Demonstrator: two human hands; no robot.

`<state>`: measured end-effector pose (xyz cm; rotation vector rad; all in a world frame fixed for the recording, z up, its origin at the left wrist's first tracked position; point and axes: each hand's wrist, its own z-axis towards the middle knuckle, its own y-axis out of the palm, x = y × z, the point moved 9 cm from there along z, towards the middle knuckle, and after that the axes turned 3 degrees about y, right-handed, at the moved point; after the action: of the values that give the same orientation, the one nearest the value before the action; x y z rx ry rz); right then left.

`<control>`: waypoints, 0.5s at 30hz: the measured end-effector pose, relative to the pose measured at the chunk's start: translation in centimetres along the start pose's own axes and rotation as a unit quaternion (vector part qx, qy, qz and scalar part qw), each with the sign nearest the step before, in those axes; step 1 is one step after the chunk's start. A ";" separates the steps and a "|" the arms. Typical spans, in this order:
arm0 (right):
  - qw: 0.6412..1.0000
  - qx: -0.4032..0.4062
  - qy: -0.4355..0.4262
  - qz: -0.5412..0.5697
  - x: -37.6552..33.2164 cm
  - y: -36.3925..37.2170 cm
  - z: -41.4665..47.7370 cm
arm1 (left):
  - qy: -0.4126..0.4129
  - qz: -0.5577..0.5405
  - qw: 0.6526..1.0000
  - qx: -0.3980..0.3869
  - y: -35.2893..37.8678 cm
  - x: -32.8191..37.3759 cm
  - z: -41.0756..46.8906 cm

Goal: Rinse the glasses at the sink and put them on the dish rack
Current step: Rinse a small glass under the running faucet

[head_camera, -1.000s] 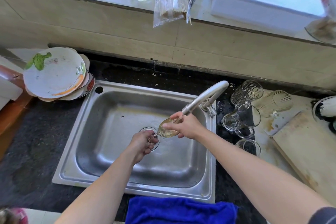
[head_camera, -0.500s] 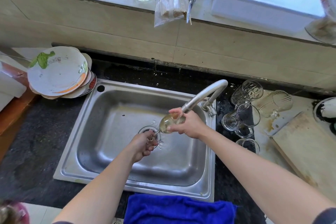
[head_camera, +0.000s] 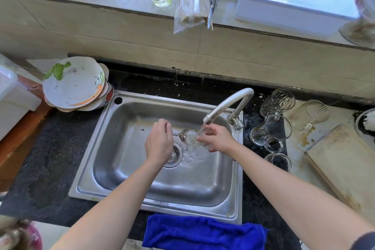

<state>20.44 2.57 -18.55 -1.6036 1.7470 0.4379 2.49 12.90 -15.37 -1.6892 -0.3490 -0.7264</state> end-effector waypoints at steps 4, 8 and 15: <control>0.995 -0.004 -0.010 0.102 -0.5 0.3 -0.5 | 0.105 -0.017 0.990 0.093 -3.2 3.1 -0.5; 0.987 0.012 -0.049 0.149 -1.6 0.2 -1.0 | 0.028 -0.142 0.988 0.046 -0.9 0.1 1.0; 0.919 0.099 -0.305 -0.228 -4.8 -0.6 -3.8 | -0.369 -0.322 0.828 -0.272 9.7 -3.8 -0.6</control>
<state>19.86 3.37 -12.50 -1.4602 0.8876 0.4503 5.16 10.45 -25.11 -2.4021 -1.4239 -0.6458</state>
